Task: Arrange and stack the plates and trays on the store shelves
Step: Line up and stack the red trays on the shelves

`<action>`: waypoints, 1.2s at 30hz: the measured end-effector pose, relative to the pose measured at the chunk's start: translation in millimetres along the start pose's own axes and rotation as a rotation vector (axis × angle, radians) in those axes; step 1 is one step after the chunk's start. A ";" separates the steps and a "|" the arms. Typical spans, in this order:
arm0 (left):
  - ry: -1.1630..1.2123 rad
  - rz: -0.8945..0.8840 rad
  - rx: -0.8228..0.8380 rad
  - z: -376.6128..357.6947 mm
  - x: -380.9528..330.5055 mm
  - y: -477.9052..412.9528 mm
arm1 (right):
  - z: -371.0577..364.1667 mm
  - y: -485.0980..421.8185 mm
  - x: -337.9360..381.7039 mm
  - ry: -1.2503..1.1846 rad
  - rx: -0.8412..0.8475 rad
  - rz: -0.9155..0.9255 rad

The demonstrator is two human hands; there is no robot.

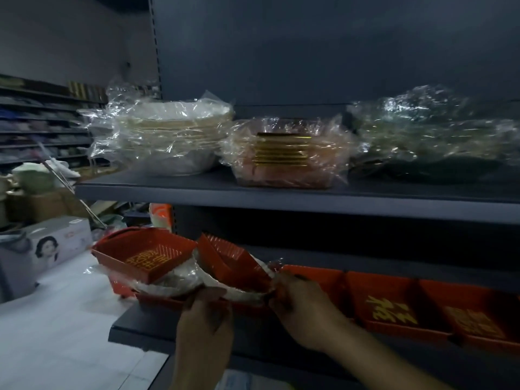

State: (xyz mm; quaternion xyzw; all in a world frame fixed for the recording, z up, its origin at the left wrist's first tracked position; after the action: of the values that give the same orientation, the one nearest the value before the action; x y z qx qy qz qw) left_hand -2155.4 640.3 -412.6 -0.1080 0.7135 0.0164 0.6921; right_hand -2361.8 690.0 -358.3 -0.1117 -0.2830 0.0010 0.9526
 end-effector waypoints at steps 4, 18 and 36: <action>0.290 0.245 -0.044 1.4 37.8 -19.7 | -37.3 -39.6 4.9 -0.005 -0.021 0.022; 0.222 0.130 -0.028 -13.7 42.8 -48.6 | -79.0 -114.5 1.1 0.159 -0.013 0.010; 0.448 0.135 0.115 -23.1 -3.4 -2.4 | -29.9 -4.9 -17.1 0.360 -0.311 0.258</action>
State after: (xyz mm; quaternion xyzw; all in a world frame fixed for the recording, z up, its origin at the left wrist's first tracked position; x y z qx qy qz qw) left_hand -2177.6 634.4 -408.0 -0.0213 0.8546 -0.0026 0.5189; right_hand -2360.3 677.8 -390.9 -0.2905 -0.0892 0.0591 0.9509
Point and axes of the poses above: each hand's wrist, its own y-axis away from the middle knuckle, its own z-axis out of the back of the hand, x = y × z, the point moved 7 cm from there along -y, towards the middle knuckle, and after that the axes turned 2 degrees about -x, right-handed, at the moved point
